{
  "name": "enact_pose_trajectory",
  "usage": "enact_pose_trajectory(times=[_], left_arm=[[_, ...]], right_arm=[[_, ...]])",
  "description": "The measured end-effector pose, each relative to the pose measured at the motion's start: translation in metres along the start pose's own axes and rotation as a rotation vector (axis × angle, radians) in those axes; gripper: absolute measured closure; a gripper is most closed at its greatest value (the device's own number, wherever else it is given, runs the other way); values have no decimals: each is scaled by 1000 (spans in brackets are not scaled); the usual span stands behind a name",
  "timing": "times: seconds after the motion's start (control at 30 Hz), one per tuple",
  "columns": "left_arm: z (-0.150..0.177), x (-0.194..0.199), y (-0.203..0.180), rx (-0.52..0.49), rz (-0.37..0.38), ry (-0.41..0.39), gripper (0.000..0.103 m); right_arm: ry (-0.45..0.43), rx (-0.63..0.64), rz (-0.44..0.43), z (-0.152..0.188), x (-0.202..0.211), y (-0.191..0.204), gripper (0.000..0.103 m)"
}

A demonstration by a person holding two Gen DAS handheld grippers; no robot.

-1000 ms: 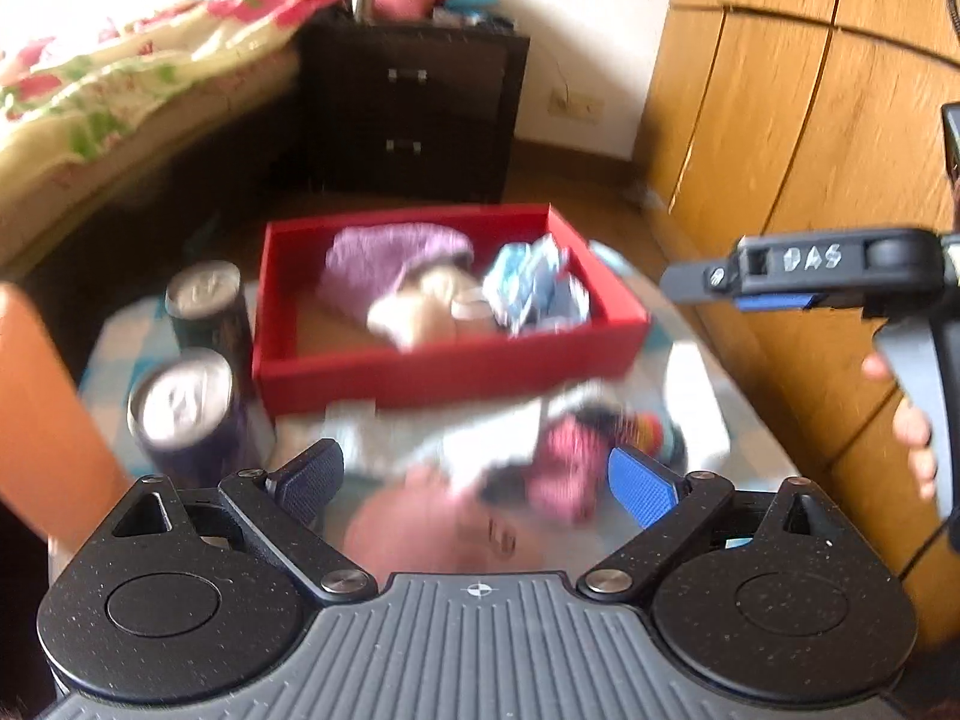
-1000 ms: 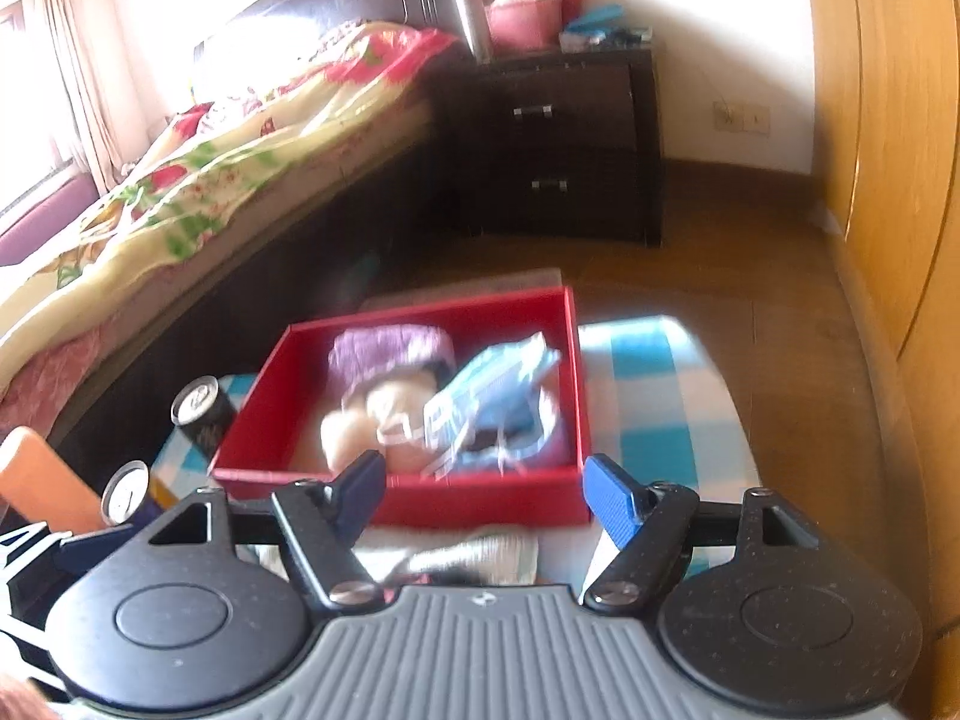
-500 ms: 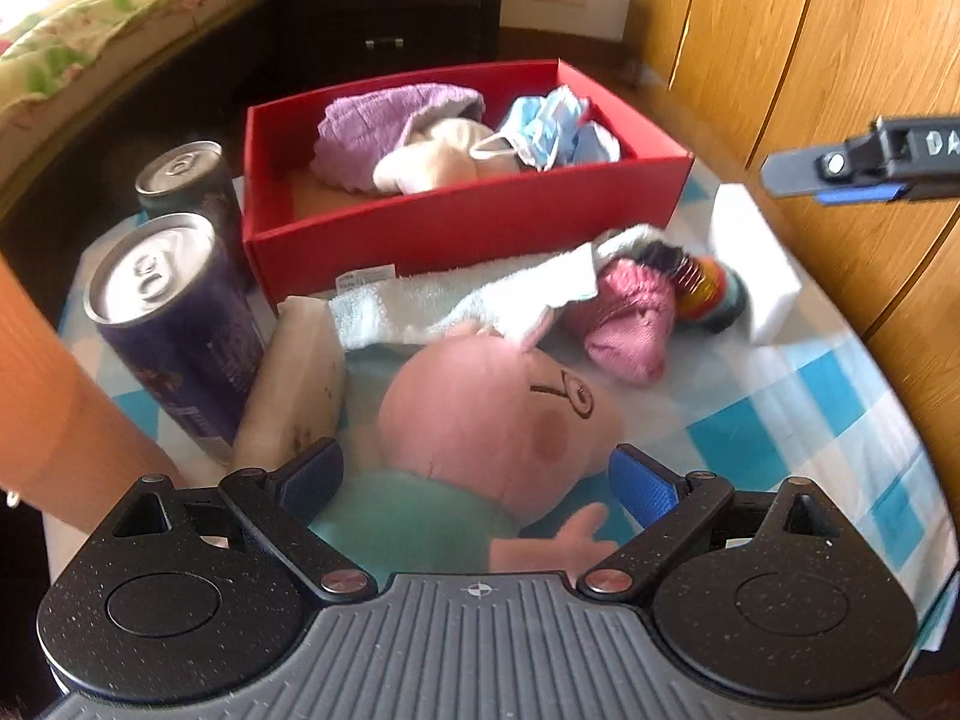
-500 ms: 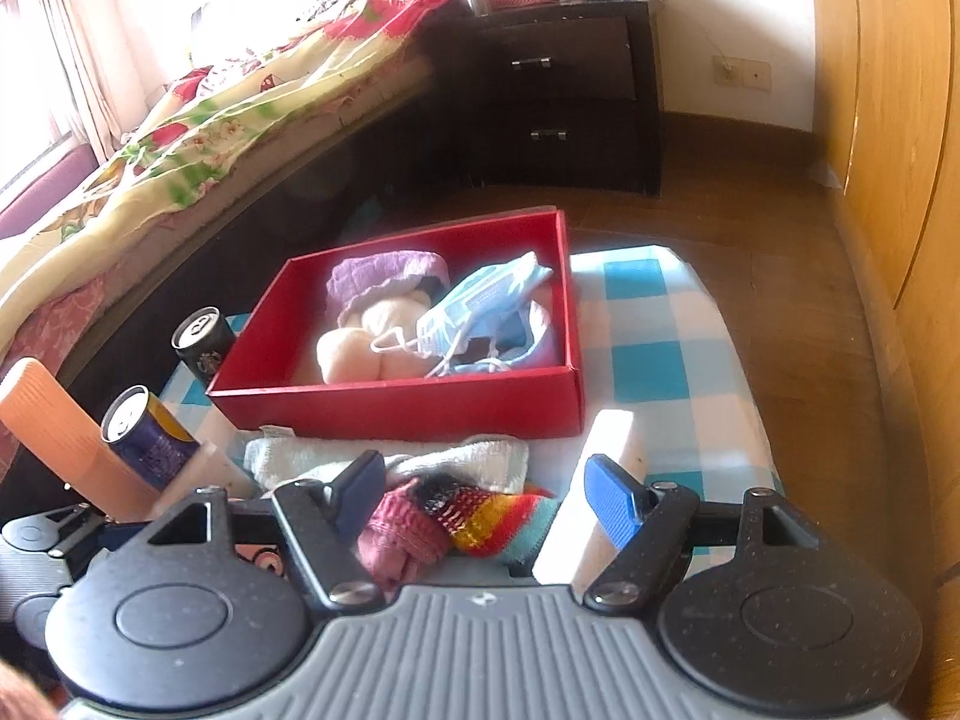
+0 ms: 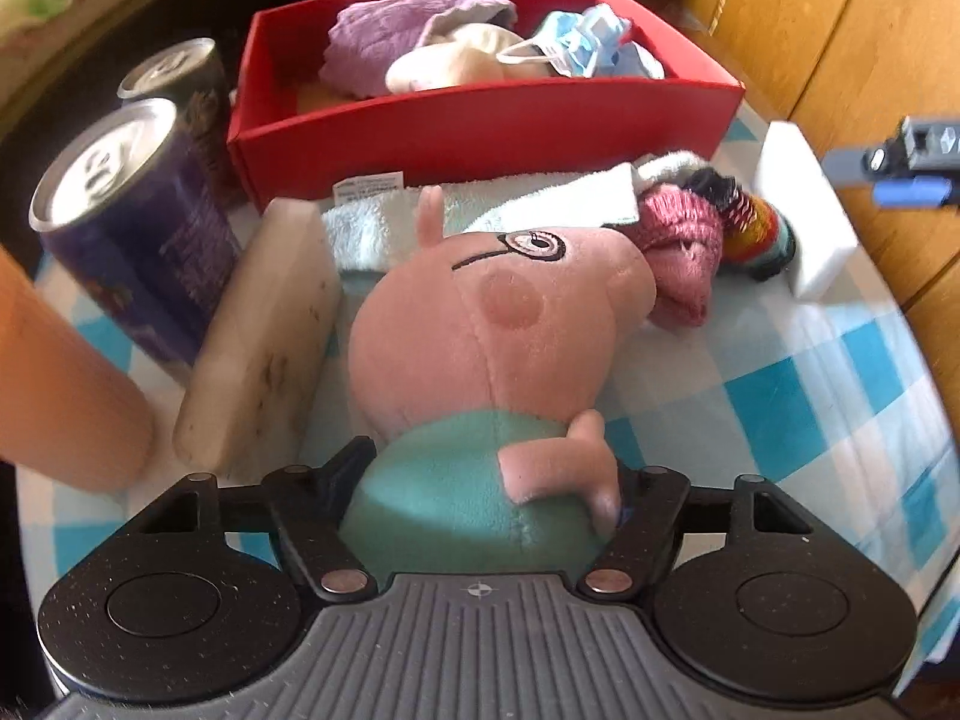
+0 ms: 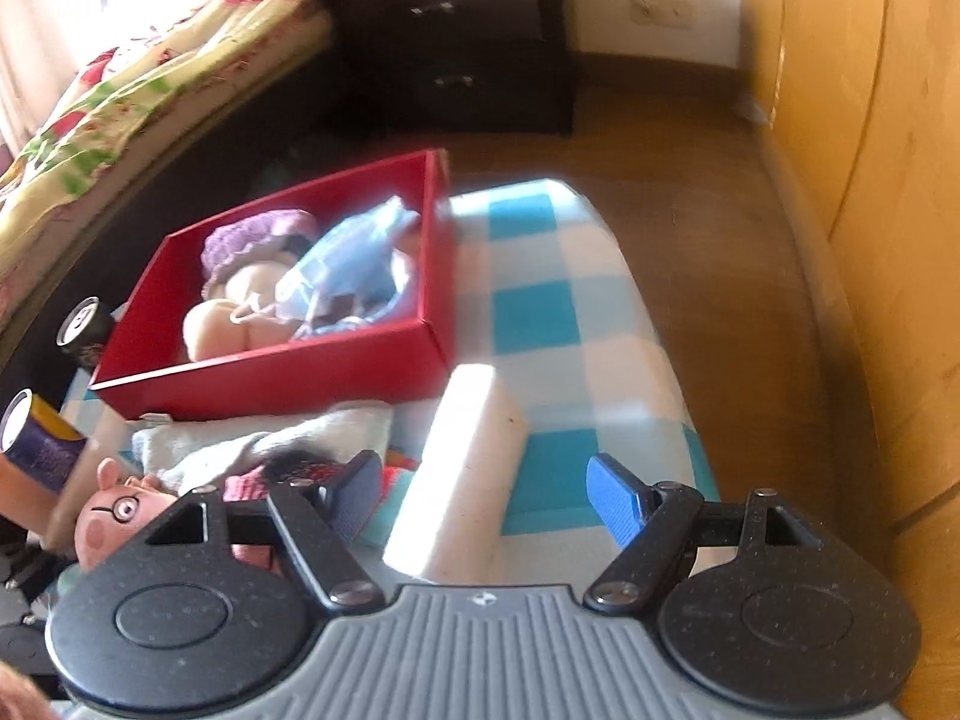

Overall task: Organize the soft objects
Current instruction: 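Grasp the pink pig plush with the left tool while the right tool grasps the white sponge block, then lift the pig plush with the left tool while the right tool lifts the sponge block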

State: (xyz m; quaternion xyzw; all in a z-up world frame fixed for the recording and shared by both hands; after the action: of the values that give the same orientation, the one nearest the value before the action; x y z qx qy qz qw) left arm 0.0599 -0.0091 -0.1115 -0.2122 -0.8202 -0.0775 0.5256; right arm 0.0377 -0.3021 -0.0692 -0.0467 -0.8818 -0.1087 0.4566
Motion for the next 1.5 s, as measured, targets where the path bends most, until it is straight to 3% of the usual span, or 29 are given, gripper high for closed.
enact_pose_trajectory(times=[0.1, 0.23, 0.37, 0.53, 0.6, 0.67, 0.77, 0.9, 0.97, 1.23, 1.3, 1.37, 1.5], left_arm=[[2, 3, -4, 9, 20, -1, 33], [4, 7, -14, -8, 43, -8, 34], [2, 9, -17, 3, 81, -13, 34], [0, 10, -19, 9, 73, -25, 34], [0, 10, -20, 6, 64, -28, 34], [0, 8, -22, -7, 57, -20, 34], [3, 4, -24, -16, 47, 1, 34], [4, -2, -26, -19, 39, 26, 32], [6, -8, -27, -18, 38, 60, 25], [-8, -15, -30, 10, 34, 21, 8], [-9, -15, -27, 34, 9, 7, 12], [-9, -15, -28, 31, 9, 16, 28], [-7, -9, -28, 22, -10, -2, 33]], right_arm=[[23, 18, 40, 3, -11, 2, 49], [50, -30, -11, 4, -19, 8, 49], [60, -29, 5, 3, -29, 12, 49], [101, -38, 3, 11, -37, 12, 50], [96, -31, 11, 11, -36, 11, 57], [112, -46, -20, 12, -37, 11, 83], [133, -34, -36, 16, -37, 12, 98], [118, -4, -45, 19, -25, 14, 103], [111, 0, -58, 21, -19, 14, 103], [134, 10, -82, 32, -12, 9, 103], [149, 7, -84, 34, -17, 7, 103], [149, 1, -83, 34, -18, 4, 103], [199, -57, -102, 39, -25, -4, 101]])
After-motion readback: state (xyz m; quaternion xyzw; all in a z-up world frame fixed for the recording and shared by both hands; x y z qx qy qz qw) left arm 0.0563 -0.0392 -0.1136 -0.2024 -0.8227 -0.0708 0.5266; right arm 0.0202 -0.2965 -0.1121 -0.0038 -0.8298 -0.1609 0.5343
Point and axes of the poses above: each gripper's, at about its wrist camera, not at the fingertips, and x roughly against the way its jaws point, y to its left, z to its underside, the point moved 6 cm from there along -x, roughly the way its jaws point, and after that the axes turned 4 degrees about x, right-handed, at the moved point
